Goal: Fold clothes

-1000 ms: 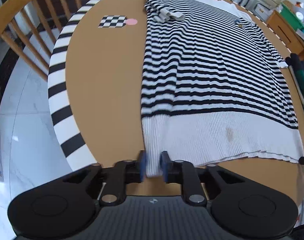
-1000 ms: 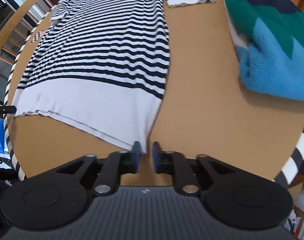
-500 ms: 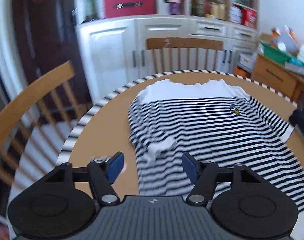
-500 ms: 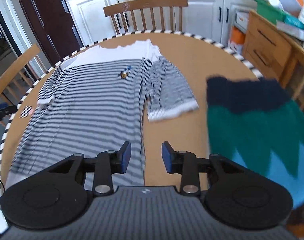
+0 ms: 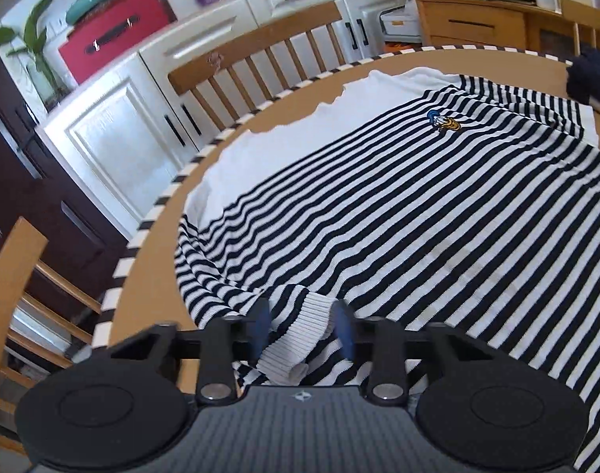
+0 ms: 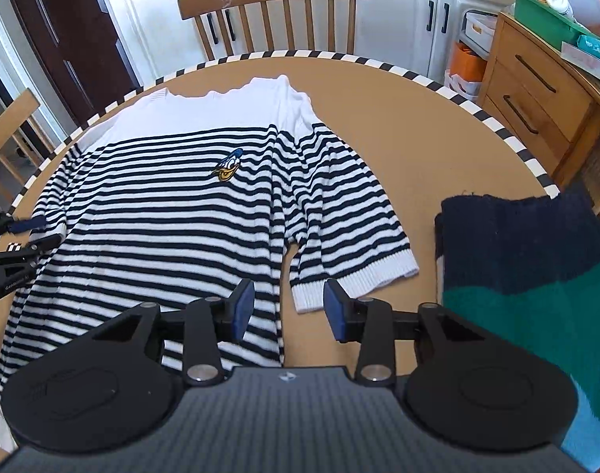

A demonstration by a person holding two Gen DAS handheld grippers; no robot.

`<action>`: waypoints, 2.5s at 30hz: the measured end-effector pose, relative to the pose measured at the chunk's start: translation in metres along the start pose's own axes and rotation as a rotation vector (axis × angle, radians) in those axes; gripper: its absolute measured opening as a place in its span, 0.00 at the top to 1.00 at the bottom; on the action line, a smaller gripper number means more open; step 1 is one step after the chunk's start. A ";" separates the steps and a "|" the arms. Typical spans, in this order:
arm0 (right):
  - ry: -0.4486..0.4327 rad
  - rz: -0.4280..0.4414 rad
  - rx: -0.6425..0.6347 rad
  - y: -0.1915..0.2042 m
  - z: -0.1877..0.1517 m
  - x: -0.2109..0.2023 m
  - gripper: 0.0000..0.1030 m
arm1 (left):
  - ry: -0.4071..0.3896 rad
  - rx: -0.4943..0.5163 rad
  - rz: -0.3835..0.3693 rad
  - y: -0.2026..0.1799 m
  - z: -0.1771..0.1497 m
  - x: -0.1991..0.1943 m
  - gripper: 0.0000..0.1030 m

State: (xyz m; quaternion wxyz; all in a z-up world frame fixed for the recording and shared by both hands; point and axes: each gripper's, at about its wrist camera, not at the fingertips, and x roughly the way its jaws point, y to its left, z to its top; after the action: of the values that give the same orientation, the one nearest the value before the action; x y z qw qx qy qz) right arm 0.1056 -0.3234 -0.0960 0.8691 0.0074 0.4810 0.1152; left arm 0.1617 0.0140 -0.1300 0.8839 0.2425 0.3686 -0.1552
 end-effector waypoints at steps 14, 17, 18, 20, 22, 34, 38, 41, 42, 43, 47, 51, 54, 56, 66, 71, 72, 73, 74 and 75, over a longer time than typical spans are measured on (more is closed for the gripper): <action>-0.002 -0.039 0.024 -0.017 0.027 0.013 0.58 | -0.067 -0.359 0.133 0.150 -0.031 -0.060 0.95; 0.028 -0.021 0.026 -0.009 0.022 0.023 0.56 | -0.094 -0.144 0.082 0.101 -0.025 -0.063 0.55; 0.039 -0.017 0.021 -0.006 0.020 0.027 0.56 | -0.089 -0.078 0.073 0.081 -0.024 -0.061 0.48; 0.058 -0.011 0.005 0.000 0.016 0.032 0.56 | -0.079 0.003 0.042 0.051 -0.024 -0.055 0.44; 0.069 -0.009 -0.008 0.004 0.014 0.033 0.56 | -0.073 0.016 0.037 0.035 -0.024 -0.046 0.44; -0.013 -0.079 -0.003 -0.030 0.021 0.047 0.49 | -0.026 -0.167 0.051 0.040 -0.025 -0.028 0.95; 0.046 -0.150 0.014 -0.043 0.023 0.073 0.57 | 0.005 -0.343 0.103 0.084 -0.042 -0.031 0.95; 0.063 -0.151 0.048 -0.051 0.023 0.081 0.57 | 0.030 -0.478 0.142 0.119 -0.057 -0.032 0.95; 0.064 -0.151 0.056 -0.052 0.024 0.081 0.56 | 0.038 -0.523 0.156 0.130 -0.061 -0.033 0.95; 0.055 -0.149 0.057 -0.053 0.025 0.079 0.55 | 0.047 -0.568 0.169 0.141 -0.066 -0.033 0.95; 0.057 -0.166 0.030 -0.054 0.029 0.079 0.55 | 0.081 -0.748 0.222 0.187 -0.085 -0.035 0.95; 0.078 -0.163 0.034 -0.059 0.028 0.083 0.55 | 0.115 -0.928 0.274 0.233 -0.104 -0.038 0.95; 0.069 -0.164 0.035 -0.060 0.027 0.082 0.55 | 0.107 -0.999 0.264 0.243 -0.113 -0.045 0.94; 0.051 -0.160 0.043 -0.061 0.028 0.081 0.55 | 0.081 -1.001 0.211 0.240 -0.113 -0.051 0.89; 0.057 -0.143 -0.049 -0.064 0.075 0.105 0.62 | -0.004 -0.677 0.057 0.179 -0.036 -0.038 0.60; 0.144 -0.050 -0.057 -0.063 0.078 0.115 0.97 | 0.017 -0.655 0.031 0.172 -0.021 -0.017 0.57; 0.144 -0.070 -0.118 -0.057 0.078 0.115 0.98 | 0.021 -0.654 0.030 0.170 -0.020 -0.012 0.56; 0.149 -0.099 -0.182 -0.050 0.078 0.116 0.98 | 0.027 -0.652 0.033 0.169 -0.020 -0.008 0.56; 0.149 -0.140 -0.229 -0.046 0.079 0.117 0.98 | 0.035 -0.649 0.037 0.170 -0.021 -0.004 0.56; 0.148 -0.171 -0.261 -0.045 0.082 0.118 0.98 | 0.043 -0.646 0.042 0.169 -0.022 -0.002 0.56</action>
State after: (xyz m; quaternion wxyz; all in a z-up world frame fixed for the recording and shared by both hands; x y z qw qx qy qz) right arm 0.2431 -0.3346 -0.1556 0.8316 -0.1548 0.5235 0.1025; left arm 0.2242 0.1666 -0.0888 0.9101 -0.0396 0.4124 -0.0067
